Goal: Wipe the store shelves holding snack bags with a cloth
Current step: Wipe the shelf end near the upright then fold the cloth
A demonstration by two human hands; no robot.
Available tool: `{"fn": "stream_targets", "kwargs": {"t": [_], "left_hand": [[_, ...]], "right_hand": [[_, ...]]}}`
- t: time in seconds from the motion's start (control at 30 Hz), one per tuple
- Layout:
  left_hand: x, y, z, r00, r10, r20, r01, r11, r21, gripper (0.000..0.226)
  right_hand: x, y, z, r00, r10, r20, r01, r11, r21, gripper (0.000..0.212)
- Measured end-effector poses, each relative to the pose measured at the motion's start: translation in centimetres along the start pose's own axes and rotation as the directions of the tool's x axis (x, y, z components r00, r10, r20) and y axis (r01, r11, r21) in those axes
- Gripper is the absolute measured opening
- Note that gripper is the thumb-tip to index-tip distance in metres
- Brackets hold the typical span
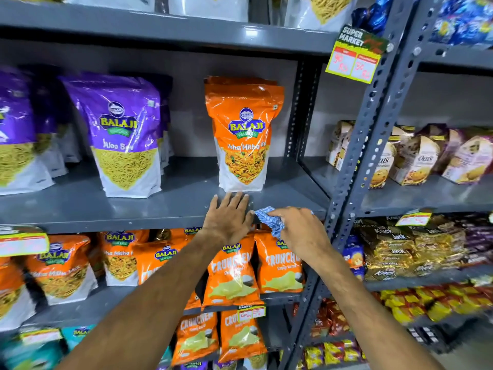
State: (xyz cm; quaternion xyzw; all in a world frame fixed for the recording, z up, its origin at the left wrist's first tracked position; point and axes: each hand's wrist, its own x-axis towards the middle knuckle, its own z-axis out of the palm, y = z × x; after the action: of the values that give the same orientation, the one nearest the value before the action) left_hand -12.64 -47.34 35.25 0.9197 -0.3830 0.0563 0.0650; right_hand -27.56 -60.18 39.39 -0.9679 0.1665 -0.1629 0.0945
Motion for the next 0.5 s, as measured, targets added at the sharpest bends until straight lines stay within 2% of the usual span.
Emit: {"fn": "stream_targets", "kwargs": {"t": [0.23,0.37,0.5], "left_hand": [[-6.5,-3.9,0.4,0.988,-0.049,-0.146,0.056,0.998,0.042,0.074],[-11.8,-8.9,0.7,0.972,-0.121,-0.203,0.129,0.991,0.028,0.073],[-15.9,-15.2,0.3,0.961,-0.133,-0.241,0.152,0.986,0.062,0.071]], "right_hand": [[-1.9,-4.1,0.8,0.986,-0.144,-0.083,0.157,0.971,0.182,0.060],[-3.1,-9.3,3.4,0.975,-0.195,-0.107,0.213,0.958,0.194,0.066],[-3.8,-15.7,6.4,0.952,-0.258,-0.164,0.287,0.939,0.189,0.066]]}}
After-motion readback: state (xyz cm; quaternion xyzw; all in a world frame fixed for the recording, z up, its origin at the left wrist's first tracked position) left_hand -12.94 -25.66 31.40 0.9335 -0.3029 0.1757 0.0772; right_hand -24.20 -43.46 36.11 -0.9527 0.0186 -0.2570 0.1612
